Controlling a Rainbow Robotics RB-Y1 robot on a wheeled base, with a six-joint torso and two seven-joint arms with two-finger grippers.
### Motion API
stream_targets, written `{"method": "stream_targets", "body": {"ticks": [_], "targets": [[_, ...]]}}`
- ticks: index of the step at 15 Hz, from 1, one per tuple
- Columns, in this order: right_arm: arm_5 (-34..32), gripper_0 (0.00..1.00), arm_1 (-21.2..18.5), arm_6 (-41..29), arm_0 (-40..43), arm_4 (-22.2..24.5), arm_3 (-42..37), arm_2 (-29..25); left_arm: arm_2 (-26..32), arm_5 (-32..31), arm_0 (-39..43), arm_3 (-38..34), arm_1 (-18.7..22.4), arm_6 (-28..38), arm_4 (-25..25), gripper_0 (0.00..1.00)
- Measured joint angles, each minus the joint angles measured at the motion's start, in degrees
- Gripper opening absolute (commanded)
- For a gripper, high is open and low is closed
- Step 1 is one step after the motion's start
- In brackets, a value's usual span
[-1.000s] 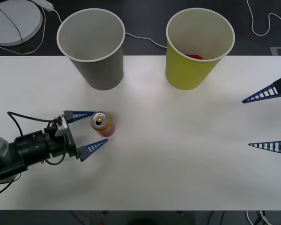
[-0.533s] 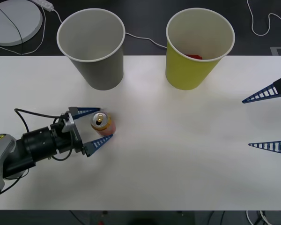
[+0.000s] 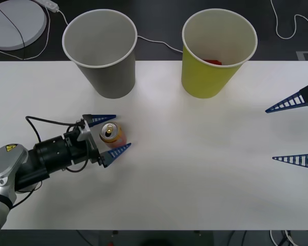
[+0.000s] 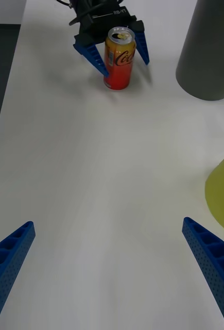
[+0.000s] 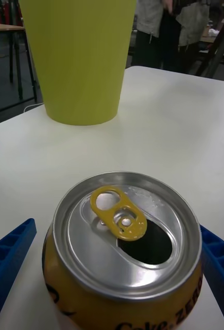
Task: Put the can into the green bin and the plastic bottle into the gray bin
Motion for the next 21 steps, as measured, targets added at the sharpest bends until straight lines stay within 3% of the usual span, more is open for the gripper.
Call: {"method": "stream_targets", "body": {"ticks": [3,4,5,6,16,21], "targets": [[0.00,1.00,0.00,0.00,0.00,0.00,0.00,0.00,0.00,0.22,-0.06,0.05,-0.23,0.12,-0.07,1.00],[0.00,1.00,0.00,0.00,0.00,0.00,0.00,0.00,0.00,0.23,-0.05,0.08,-0.29,0.09,-0.09,0.37],[0.00,1.00,0.00,0.00,0.00,0.00,0.00,0.00,0.00,0.24,-0.06,0.08,-0.30,0.08,-0.11,0.06],[0.00,1.00,0.00,0.00,0.00,0.00,0.00,0.00,0.00,0.23,-0.03,0.09,-0.30,0.08,-0.16,0.00],[0.00,1.00,0.00,0.00,0.00,0.00,0.00,0.00,-0.06,-0.74,-0.01,-0.39,1.31,1.21,0.61,0.00],[0.00,1.00,0.00,0.00,0.00,0.00,0.00,0.00,-3.24,-0.92,0.02,-6.02,8.96,13.33,0.79,0.00]]}}
